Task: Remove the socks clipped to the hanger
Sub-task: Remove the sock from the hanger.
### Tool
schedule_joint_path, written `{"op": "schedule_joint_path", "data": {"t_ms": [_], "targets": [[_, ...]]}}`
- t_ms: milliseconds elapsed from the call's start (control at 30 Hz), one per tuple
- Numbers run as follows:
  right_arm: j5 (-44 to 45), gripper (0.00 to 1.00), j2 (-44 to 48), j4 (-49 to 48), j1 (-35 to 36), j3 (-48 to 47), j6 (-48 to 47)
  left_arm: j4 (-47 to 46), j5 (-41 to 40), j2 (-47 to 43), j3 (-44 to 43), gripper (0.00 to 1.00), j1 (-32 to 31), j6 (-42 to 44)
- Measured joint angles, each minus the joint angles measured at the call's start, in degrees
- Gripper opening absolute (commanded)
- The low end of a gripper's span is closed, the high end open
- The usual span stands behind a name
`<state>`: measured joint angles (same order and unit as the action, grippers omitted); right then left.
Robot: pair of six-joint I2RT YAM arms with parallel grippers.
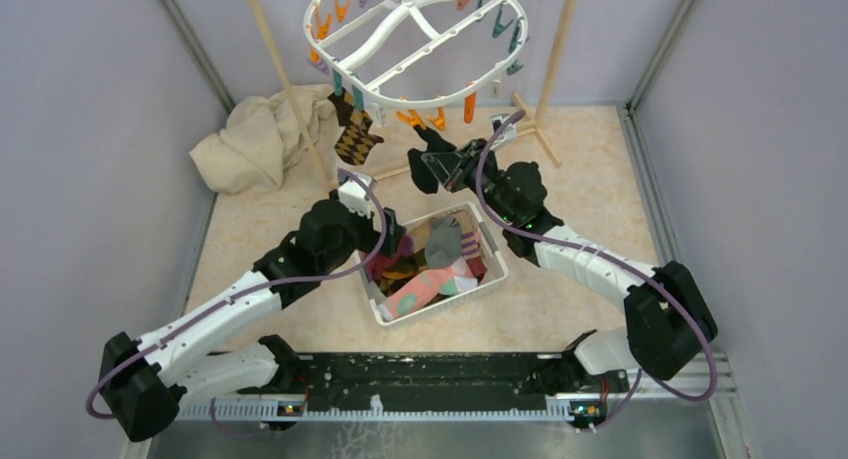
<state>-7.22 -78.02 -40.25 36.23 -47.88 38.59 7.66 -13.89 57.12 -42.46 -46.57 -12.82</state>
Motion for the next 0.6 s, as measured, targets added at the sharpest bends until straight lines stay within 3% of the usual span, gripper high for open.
{"op": "schedule_joint_path", "data": {"t_ms": [133, 367, 600], "targets": [[-4.5, 0.06, 1.2, 0.6, -0.5, 0.0, 2.1, -5.4, 8.4, 0.1, 1.7, 0.99, 5.1, 0.7], [-9.2, 0.06, 1.4, 2.4, -0.5, 0.0, 4.1, -14.3, 22.9, 1.1, 1.6, 0.99, 5.2, 1.1], [-11.9, 0.05, 2.5, 3.2, -0.5, 0.7, 6.1, -17.8, 28.0, 1.5, 1.6, 0.99, 5.2, 1.1]]}}
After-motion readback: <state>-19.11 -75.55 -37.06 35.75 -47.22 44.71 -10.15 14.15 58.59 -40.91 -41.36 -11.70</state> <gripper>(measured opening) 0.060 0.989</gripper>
